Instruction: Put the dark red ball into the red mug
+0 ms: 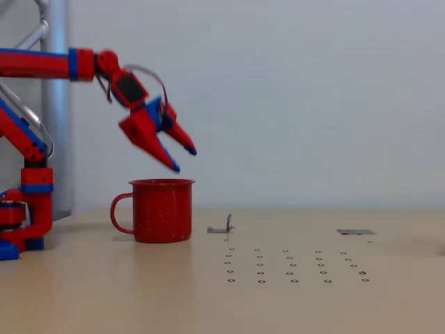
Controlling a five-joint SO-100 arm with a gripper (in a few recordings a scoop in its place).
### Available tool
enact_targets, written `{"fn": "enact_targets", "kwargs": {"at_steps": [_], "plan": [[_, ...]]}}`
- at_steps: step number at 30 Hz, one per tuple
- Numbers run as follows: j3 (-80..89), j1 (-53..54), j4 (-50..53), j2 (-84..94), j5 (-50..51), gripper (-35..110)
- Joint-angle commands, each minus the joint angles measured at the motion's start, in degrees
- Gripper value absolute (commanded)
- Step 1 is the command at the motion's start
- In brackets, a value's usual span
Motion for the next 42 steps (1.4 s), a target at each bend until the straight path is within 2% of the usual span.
{"fn": "enact_targets", "kwargs": {"at_steps": [1, 5, 9, 13, 16, 19, 24, 26, 34, 37, 42], "plan": [[-10.7, 2.7, 7.1, 0.6, 4.8, 7], [-16.4, 9.5, 16.5, 0.8, 12.6, 1], [-15.6, 18.9, 18.4, 5.0, 20.4, -2], [-7.7, 27.2, 17.7, 12.3, 16.7, -2], [4.2, 31.1, 11.1, 20.3, 15.8, -2], [14.8, 32.3, 7.0, 29.3, 14.8, -2], [34.6, 37.4, -3.3, 47.5, 27.2, -2], [40.1, 37.5, -1.6, 54.6, 27.7, -2], [48.2, 37.4, 16.3, 66.2, 31.1, -2], [50.3, 37.7, 15.6, 66.2, 33.6, -2], [55.3, 38.5, 14.9, 66.2, 31.5, -2]]}}
